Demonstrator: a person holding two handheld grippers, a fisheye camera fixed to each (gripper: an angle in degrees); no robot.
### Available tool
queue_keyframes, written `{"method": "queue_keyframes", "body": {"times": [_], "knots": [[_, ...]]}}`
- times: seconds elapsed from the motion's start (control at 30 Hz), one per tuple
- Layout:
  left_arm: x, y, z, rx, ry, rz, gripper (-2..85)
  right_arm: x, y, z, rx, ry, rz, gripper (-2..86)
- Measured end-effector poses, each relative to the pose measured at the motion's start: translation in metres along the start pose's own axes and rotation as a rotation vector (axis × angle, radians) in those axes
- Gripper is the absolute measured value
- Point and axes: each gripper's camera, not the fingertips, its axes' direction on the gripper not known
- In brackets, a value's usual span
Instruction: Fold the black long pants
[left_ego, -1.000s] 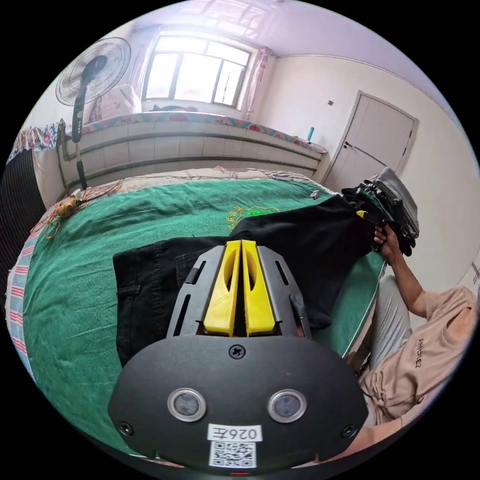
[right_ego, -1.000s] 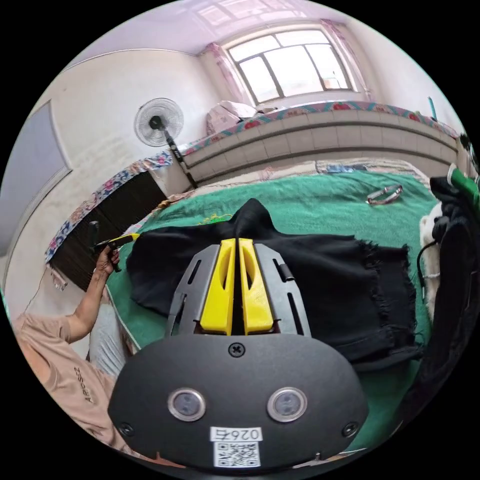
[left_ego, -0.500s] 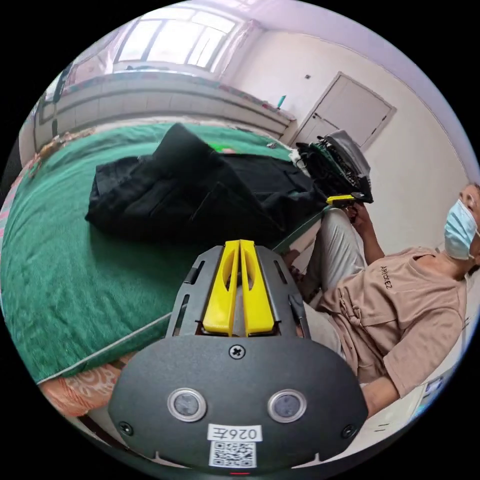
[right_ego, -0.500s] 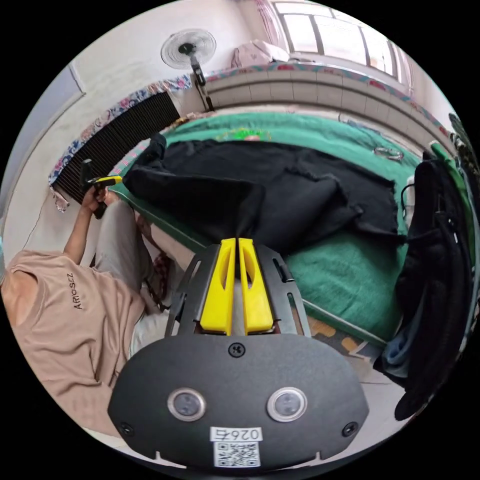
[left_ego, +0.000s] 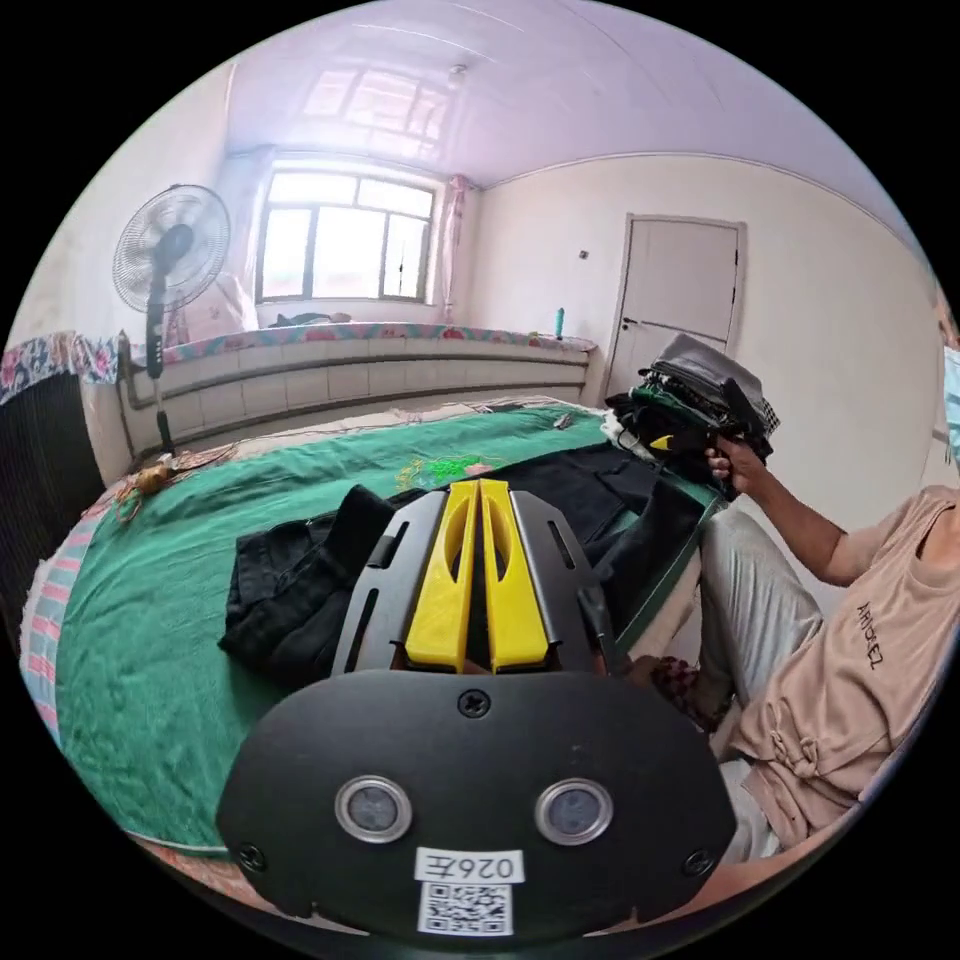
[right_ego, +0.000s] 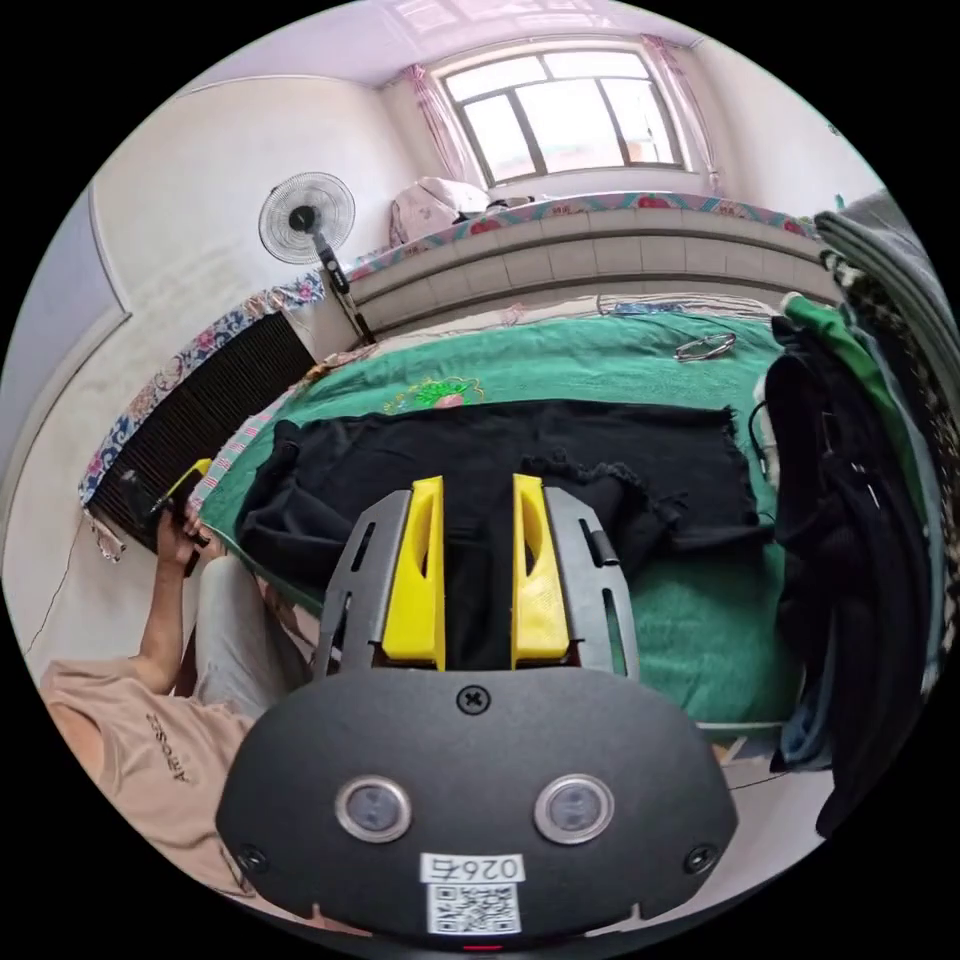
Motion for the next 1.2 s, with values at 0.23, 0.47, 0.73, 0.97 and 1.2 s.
{"method": "queue_keyframes", "body": {"times": [0.23, 0.47, 0.73, 0.97, 1.2], "knots": [[0.014, 0.01, 0.139, -0.803, -0.5, 0.276, -0.8, -0.035, -0.045, 0.144, -0.573, 0.411, -0.228, 0.0], [-0.031, 0.036, 0.026, -0.528, -0.462, -0.117, -0.8, 0.021, 0.024, 0.066, -0.545, 0.456, -0.04, -0.9], [-0.142, 0.038, -0.106, 0.215, -0.379, -0.577, -0.5, -0.005, -0.011, -0.01, -0.054, 0.408, -0.01, -0.9], [-0.261, -0.012, 0.005, -0.206, -0.245, -0.556, 7.5, 0.021, -0.094, 0.057, -0.052, 0.462, 0.031, 0.0], [-0.298, -0.019, 0.126, -0.592, -0.246, -0.387, 14.6, 0.046, -0.14, 0.122, -0.156, 0.293, -0.079, 1.0]]}}
